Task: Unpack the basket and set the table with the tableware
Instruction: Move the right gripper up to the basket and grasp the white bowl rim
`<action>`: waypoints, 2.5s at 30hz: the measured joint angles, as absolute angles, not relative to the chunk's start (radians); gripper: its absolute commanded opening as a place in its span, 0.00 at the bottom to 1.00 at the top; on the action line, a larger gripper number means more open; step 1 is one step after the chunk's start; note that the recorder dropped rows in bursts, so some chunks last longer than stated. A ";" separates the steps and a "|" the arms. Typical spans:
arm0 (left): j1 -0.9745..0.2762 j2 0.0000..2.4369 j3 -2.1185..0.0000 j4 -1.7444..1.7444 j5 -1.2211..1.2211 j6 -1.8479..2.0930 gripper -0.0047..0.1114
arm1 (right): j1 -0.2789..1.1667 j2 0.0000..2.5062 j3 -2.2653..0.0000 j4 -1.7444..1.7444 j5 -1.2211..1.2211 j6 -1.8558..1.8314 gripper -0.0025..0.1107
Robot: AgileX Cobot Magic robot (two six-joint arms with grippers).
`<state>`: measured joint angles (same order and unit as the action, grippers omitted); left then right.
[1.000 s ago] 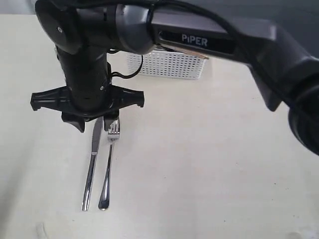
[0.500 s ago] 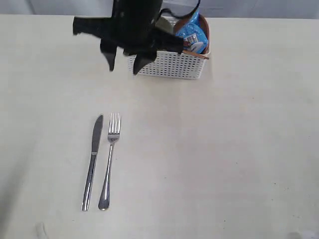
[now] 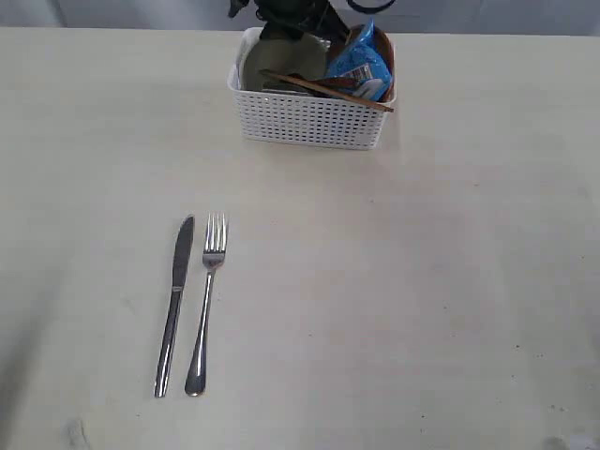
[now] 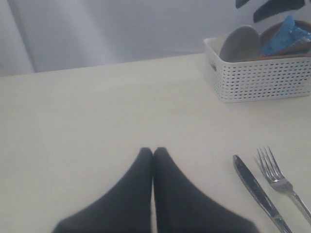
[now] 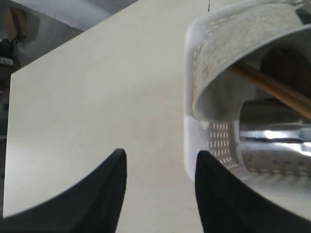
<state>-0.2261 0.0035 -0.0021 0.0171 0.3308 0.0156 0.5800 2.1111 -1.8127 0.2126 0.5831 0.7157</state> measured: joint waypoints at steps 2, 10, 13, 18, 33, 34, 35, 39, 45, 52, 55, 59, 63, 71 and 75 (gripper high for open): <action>-0.226 0.004 -0.002 0.017 0.331 0.016 0.04 | 0.552 2.159 -1.813 0.242 0.525 0.718 0.41; -0.226 0.004 -0.002 0.017 0.331 0.016 0.04 | 0.532 2.199 -1.813 0.249 0.377 0.703 0.41; -0.226 0.004 -0.002 0.017 0.331 0.016 0.04 | 0.532 2.199 -1.813 0.249 0.416 0.659 0.41; -0.226 0.004 -0.002 0.017 0.331 0.016 0.04 | 0.532 2.181 -1.813 0.247 0.620 0.503 0.41; -0.226 0.004 -0.002 0.017 0.331 0.016 0.04 | 0.519 2.072 -1.811 -0.268 0.854 -0.176 0.41; -0.226 0.004 -0.002 0.017 0.331 0.016 0.04 | 0.525 2.079 -1.811 -0.272 0.822 -0.226 0.41; -0.226 0.004 -0.002 0.017 0.331 0.016 0.04 | 0.531 2.084 -1.811 -0.276 0.781 -0.267 0.41; -0.226 0.004 -0.002 0.017 0.331 0.016 0.04 | 0.561 2.112 -1.811 -0.281 0.609 -0.386 0.41; -0.226 0.004 -0.002 0.017 0.331 0.016 0.04 | 0.576 2.180 -1.811 -0.390 0.503 -0.518 0.41; -0.226 0.004 -0.002 0.015 0.331 0.016 0.04 | 0.576 2.228 -1.811 -0.487 0.449 -0.535 0.41; -0.226 0.004 -0.002 0.015 0.331 0.016 0.04 | 0.576 2.239 -1.811 -0.500 0.396 -0.538 0.41; -0.226 0.004 -0.002 0.015 0.331 0.016 0.04 | 0.576 2.262 -1.811 -0.528 0.362 -0.542 0.41; -0.226 0.004 -0.002 0.015 0.331 0.016 0.04 | 0.576 2.293 -1.811 -0.598 0.353 -0.544 0.41; -0.226 0.004 -0.002 0.015 0.331 0.016 0.04 | 0.576 2.311 -1.811 -0.632 0.315 -0.546 0.19; -0.226 0.004 -0.002 0.015 0.331 0.016 0.04 | 0.576 2.311 -1.816 -0.648 0.293 -0.546 0.02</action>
<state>-0.2261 0.0035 -0.0021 0.0145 0.3308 0.0156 0.5757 2.3107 -1.8163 -0.6477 0.2934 -0.5462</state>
